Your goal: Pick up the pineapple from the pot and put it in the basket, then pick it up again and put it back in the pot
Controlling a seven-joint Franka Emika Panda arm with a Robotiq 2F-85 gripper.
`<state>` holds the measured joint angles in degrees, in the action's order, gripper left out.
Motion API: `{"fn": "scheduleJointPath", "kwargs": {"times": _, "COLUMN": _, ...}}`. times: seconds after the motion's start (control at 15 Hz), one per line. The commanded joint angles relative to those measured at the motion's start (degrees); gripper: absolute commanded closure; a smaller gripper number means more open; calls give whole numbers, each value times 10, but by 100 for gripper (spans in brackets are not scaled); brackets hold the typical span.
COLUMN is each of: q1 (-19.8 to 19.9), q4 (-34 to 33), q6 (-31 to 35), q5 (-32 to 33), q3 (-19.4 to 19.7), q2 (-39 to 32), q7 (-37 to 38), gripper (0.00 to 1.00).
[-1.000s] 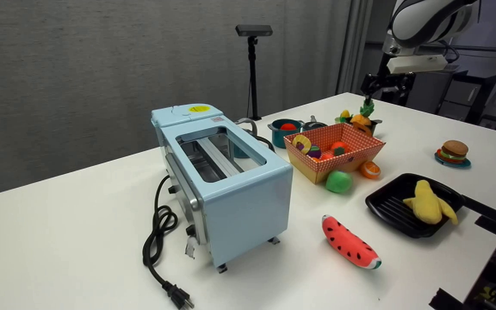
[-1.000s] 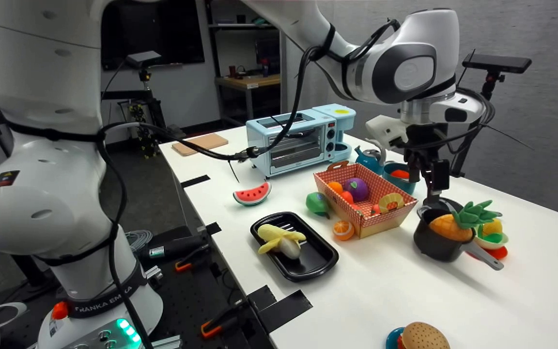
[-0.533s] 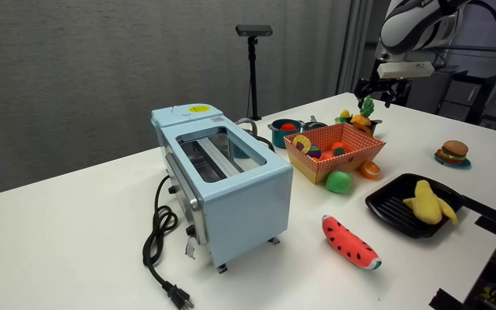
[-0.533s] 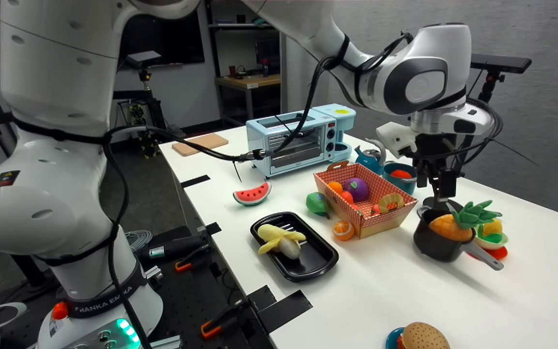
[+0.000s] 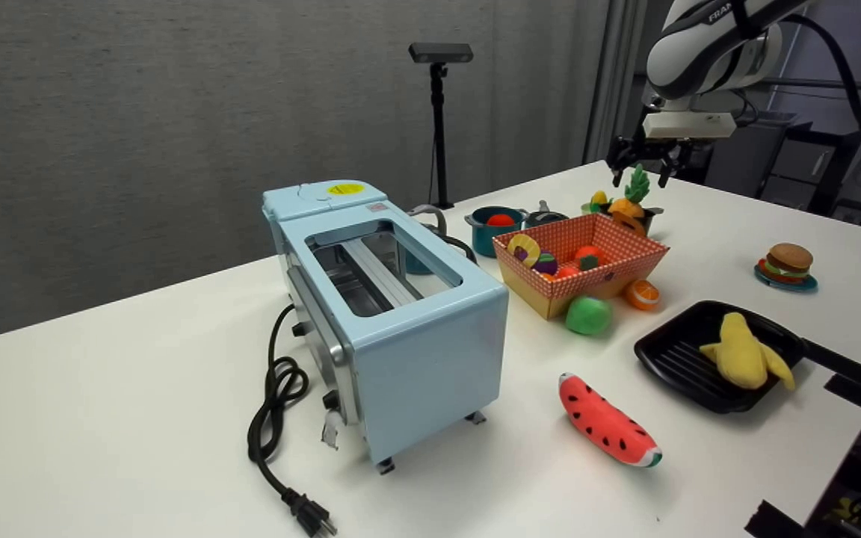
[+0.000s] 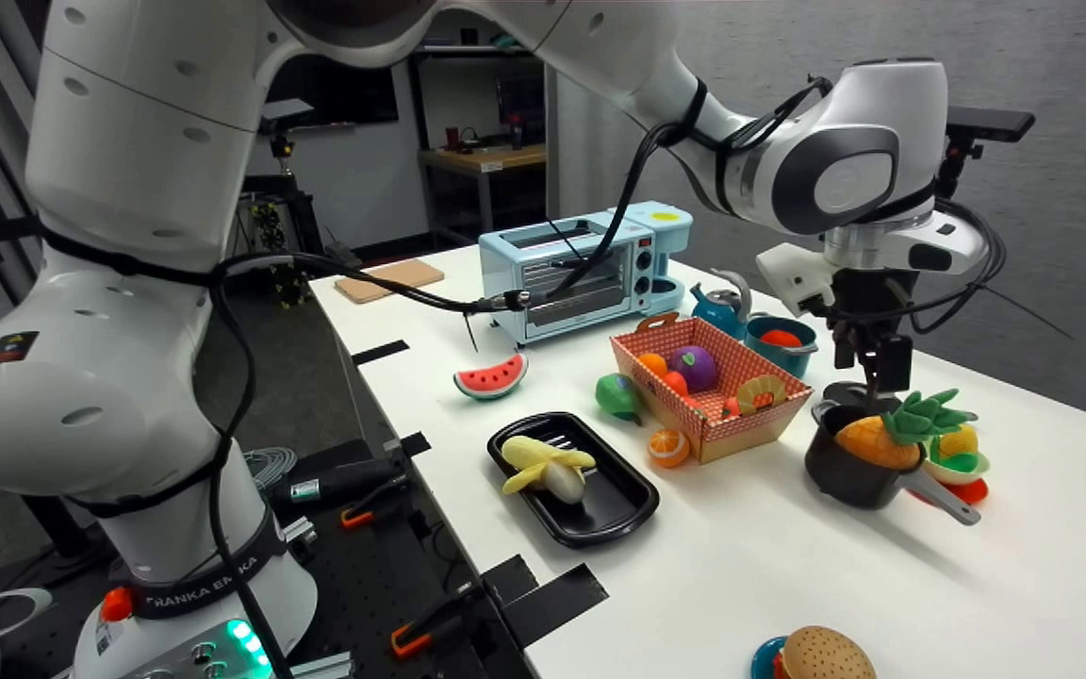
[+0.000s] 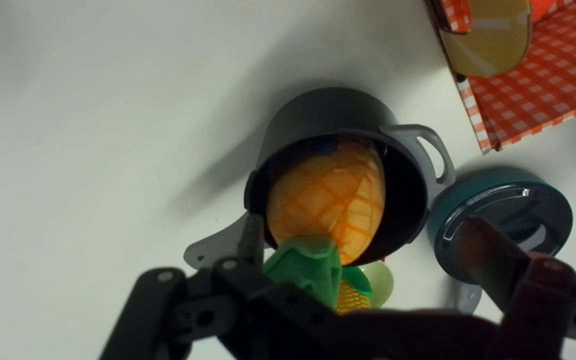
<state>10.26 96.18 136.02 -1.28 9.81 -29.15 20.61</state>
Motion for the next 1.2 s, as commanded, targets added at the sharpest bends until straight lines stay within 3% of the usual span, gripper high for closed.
{"fn": "scheduleJointPath", "kwargs": {"times": 0.0, "q1": 2, "q4": -54, "q6": -24, "q5": -20, "q3": 9, "q2": -30, "q7": 10, "gripper": 0}}
{"fn": "scheduleJointPath", "kwargs": {"times": 0.47, "q1": 13, "q4": -92, "q6": -29, "q5": -31, "q3": 21, "q2": -51, "q7": 26, "gripper": 0}}
{"fn": "scheduleJointPath", "kwargs": {"times": 1.13, "q1": 15, "q4": -97, "q6": -16, "q5": -30, "q3": 23, "q2": -84, "q7": 29, "gripper": 0}}
